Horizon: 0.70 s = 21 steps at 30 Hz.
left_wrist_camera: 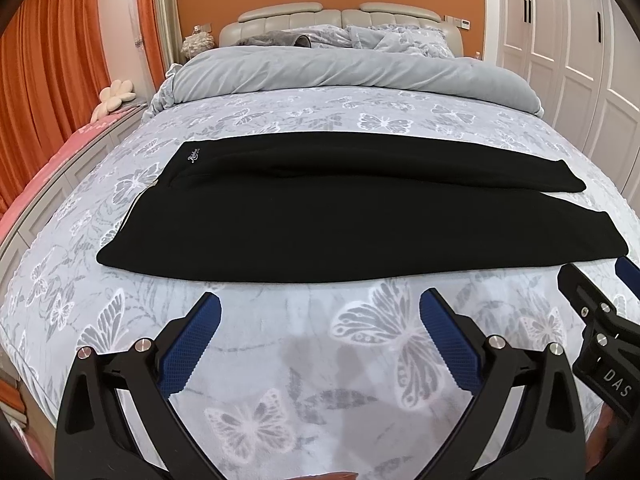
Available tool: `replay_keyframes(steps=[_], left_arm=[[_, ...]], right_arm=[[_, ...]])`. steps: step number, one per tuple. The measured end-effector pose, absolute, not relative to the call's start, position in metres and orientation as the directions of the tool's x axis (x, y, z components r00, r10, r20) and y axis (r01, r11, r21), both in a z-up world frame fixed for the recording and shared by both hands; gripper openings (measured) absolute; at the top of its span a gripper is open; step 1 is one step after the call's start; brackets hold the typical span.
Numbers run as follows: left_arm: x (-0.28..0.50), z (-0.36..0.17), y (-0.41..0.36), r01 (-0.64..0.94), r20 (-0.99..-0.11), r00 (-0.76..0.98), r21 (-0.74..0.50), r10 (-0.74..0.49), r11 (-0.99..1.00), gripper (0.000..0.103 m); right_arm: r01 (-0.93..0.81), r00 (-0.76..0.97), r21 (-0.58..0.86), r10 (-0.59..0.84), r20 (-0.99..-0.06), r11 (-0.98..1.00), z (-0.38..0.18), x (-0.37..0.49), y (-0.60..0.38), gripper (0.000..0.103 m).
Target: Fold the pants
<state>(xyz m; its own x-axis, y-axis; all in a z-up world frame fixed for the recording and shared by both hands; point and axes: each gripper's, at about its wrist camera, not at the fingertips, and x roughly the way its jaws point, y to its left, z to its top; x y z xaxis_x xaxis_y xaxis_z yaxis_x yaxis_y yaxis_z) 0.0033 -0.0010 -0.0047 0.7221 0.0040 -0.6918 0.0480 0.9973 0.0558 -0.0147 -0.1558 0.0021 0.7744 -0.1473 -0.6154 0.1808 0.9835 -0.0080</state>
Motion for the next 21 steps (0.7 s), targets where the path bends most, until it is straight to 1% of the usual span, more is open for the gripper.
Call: replay_keyframes(steps=[21], left_arm=[[0.0020, -0.0028, 0.0008, 0.045, -0.693, 0.721, 0.053, 0.004, 0.998, 0.098]], right_arm=[[0.182, 0.772, -0.004, -0.145, -0.618, 0.983, 0.0017, -0.0145, -0.1586, 0.098]])
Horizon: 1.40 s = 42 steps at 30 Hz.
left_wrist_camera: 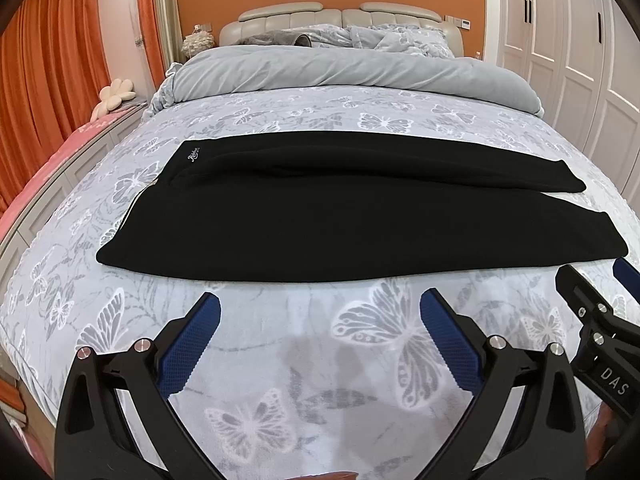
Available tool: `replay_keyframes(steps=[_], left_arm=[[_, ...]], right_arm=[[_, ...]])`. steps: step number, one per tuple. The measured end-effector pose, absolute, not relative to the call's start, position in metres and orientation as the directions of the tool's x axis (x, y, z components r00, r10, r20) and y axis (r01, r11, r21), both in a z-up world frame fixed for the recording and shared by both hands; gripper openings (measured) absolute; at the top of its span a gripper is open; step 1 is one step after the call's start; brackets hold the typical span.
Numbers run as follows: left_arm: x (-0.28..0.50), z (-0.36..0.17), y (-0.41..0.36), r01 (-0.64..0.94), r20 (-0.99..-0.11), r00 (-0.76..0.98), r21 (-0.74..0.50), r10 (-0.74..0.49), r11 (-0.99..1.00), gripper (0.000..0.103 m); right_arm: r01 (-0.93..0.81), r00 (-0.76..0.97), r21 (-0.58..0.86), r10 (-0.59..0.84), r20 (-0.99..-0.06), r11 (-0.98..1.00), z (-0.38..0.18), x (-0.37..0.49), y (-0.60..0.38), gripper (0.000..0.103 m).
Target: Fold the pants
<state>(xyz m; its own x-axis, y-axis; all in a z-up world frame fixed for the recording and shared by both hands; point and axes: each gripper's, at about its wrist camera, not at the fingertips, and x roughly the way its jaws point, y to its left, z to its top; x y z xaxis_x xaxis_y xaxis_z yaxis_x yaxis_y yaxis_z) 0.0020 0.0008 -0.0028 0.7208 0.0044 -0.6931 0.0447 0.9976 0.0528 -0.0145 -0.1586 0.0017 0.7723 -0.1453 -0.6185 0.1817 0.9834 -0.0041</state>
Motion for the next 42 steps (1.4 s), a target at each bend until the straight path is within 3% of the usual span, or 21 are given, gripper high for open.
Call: replay_keyframes(steps=[38, 42], left_arm=[[0.002, -0.004, 0.000, 0.043, -0.693, 0.721, 0.056, 0.008, 0.997, 0.098], [0.009, 0.006, 0.016, 0.052, -0.705, 0.708, 0.017, -0.024, 0.999, 0.098]], right_arm=[[0.182, 0.767, 0.001, -0.142, -0.626, 0.983, 0.000, -0.015, -0.158, 0.098], [0.149, 0.750, 0.058, -0.075, -0.657, 0.987, 0.004, -0.011, -0.177, 0.098]])
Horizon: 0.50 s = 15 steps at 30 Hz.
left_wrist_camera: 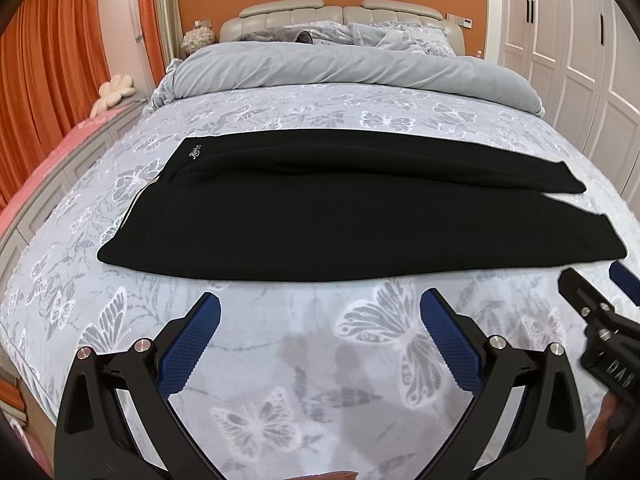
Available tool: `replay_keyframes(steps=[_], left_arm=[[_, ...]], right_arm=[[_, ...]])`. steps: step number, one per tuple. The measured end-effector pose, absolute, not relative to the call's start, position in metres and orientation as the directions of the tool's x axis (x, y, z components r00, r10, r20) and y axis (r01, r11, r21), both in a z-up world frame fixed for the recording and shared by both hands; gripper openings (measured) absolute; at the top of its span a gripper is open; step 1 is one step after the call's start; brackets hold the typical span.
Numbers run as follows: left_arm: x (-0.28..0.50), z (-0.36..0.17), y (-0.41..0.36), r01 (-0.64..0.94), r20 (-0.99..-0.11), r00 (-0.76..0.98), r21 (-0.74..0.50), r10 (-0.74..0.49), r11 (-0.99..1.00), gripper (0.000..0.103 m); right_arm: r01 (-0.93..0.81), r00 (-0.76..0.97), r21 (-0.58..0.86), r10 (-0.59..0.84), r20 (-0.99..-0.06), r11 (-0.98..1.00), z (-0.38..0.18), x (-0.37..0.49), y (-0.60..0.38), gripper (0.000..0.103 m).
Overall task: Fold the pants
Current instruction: 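Grasp the waistband corner with the left gripper while the right gripper grasps the leg hem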
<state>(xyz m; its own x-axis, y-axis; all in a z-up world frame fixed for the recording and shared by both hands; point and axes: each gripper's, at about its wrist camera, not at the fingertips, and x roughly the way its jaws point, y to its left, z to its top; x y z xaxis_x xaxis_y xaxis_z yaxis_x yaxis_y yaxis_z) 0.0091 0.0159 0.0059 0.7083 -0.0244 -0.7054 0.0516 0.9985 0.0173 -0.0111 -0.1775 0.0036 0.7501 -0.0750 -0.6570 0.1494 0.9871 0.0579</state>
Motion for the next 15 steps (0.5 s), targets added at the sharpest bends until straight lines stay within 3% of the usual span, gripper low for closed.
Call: replay_keyframes(steps=[5, 9, 15], left_arm=[[0.079, 0.029, 0.084, 0.036, -0.745, 0.659, -0.110, -0.107, 0.993, 0.098], [0.188, 0.032, 0.151, -0.079, -0.768, 0.641, -0.065, 0.001, 0.995, 0.098], [0.345, -0.012, 0.222, -0.204, -0.861, 0.507, -0.075, 0.040, 0.976, 0.098]], right_arm=[[0.217, 0.724, 0.109, -0.085, -0.685, 0.970, 0.020, 0.029, -0.274, 0.098], [0.314, 0.705, 0.080, -0.176, -0.687, 0.946, 0.025, 0.086, -0.367, 0.098], [0.399, 0.633, 0.036, -0.246, -0.734, 0.916, 0.001, 0.184, -0.480, 0.098]])
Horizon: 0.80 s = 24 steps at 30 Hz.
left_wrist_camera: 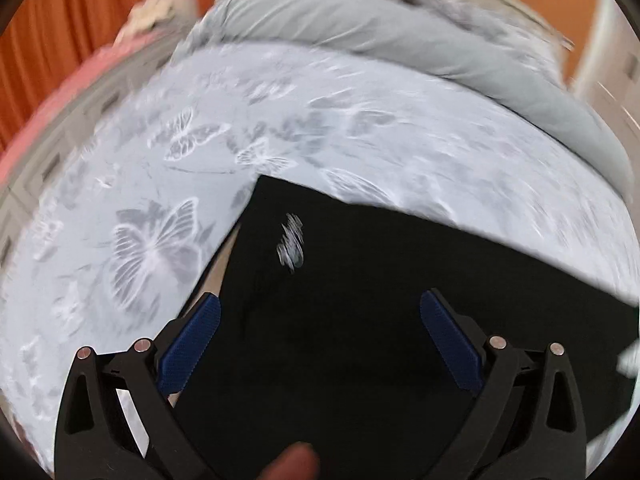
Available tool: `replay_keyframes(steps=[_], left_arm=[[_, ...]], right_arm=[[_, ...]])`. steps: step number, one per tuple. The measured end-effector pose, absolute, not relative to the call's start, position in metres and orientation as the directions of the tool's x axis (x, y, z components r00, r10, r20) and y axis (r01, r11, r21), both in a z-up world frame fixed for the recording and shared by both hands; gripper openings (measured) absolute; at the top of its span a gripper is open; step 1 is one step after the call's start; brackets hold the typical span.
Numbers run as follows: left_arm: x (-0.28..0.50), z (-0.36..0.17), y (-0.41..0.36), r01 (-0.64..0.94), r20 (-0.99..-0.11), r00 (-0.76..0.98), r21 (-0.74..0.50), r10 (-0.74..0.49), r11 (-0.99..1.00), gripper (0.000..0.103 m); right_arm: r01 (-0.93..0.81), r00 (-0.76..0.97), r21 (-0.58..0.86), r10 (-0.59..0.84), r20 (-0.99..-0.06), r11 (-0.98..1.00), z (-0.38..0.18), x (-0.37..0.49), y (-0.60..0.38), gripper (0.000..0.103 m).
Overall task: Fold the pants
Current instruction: 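Grasp the waistband corner with the left gripper while the right gripper grasps the leg hem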
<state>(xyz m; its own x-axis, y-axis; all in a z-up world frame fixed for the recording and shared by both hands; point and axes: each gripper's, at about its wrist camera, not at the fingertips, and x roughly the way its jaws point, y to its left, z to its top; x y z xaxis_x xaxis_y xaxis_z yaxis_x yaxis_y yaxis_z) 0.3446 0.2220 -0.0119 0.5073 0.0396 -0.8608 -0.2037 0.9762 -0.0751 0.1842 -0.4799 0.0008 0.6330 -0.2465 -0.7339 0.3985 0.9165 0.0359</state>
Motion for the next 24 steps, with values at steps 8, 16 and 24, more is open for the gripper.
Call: replay_keyframes(steps=[8, 16, 24], left_arm=[[0.433, -0.080, 0.258, -0.307, -0.914, 0.406, -0.156, -0.019, 0.939, 0.098], [0.447, -0.092, 0.240, -0.188, -0.897, 0.439, -0.036, 0.052, 0.981, 0.098], [0.432, -0.057, 0.252, -0.199, -0.853, 0.521, -0.120, 0.001, 0.973, 0.018]], right_arm=[[0.421, 0.531, -0.007, -0.253, -0.809, 0.907, -0.044, 0.291, -0.562, 0.096], [0.358, 0.491, 0.044, -0.148, -0.858, 0.932, -0.077, 0.316, -0.564, 0.060], [0.291, 0.609, 0.044, -0.149, -0.779, 0.956, -0.038, 0.300, -0.538, 0.011]])
